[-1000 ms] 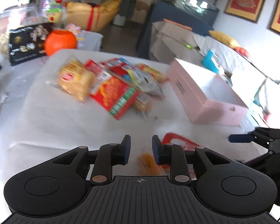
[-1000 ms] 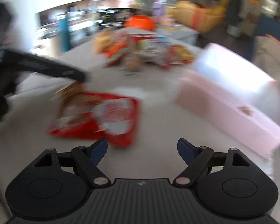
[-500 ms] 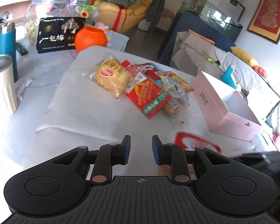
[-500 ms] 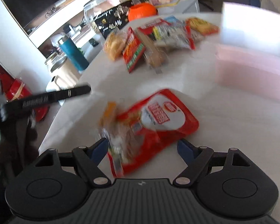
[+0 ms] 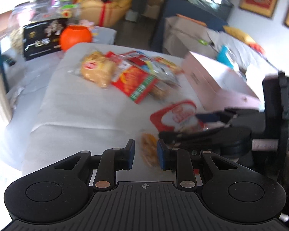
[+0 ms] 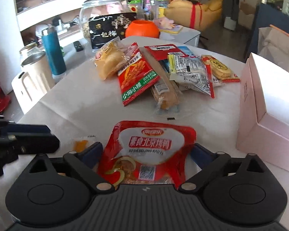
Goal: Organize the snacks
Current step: 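Grasp the red snack bag with the right tool while the left tool lifts the orange stick, then lift the red bag with the right tool while the left tool holds the orange stick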
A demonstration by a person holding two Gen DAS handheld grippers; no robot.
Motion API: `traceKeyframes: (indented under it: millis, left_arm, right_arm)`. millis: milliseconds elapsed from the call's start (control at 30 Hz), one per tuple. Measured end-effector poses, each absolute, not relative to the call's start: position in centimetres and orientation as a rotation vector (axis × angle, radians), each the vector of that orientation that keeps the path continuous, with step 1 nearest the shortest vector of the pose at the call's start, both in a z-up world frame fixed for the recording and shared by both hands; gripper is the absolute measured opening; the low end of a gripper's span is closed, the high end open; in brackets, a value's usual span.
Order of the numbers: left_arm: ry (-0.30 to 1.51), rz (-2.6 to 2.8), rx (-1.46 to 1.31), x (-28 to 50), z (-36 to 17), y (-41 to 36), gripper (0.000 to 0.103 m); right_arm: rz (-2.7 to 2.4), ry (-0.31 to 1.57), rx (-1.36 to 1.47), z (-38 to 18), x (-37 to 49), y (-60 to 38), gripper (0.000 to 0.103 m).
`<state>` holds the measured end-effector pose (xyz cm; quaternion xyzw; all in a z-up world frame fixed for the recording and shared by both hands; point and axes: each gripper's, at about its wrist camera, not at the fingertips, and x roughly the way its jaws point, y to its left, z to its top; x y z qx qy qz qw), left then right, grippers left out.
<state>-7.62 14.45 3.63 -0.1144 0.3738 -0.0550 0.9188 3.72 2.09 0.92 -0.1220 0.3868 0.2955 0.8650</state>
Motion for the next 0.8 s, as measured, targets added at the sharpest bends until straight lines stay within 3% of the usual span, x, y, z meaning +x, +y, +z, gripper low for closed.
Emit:
traceKeyframes:
  millis: [400,533,667,800]
  left_arm:
    - [0.831,-0.086,-0.151,-3.7,1.9,10.3,0.032]
    - [0.845,-0.186,-0.112,-2.8,1.8,7.3,0.032]
    - [0.838,-0.245,0.005,-3.2,1.5,3.8,0.032]
    - [0.824,-0.24,0.034,-3.5,1.2,3.0,0.032]
  right_arm:
    - [0.425,0.794,-0.181,1.0,0.9,-11.3,0.085]
    - [0.408,0.799,-0.125,0.5,0.6,-14.0,0.09]
    - [0.376,0.793,-0.121,-0.1,0.5,-14.1,0.103]
    - [0.376,0.806,-0.124,-0.1,0.7,-14.0,0.103]
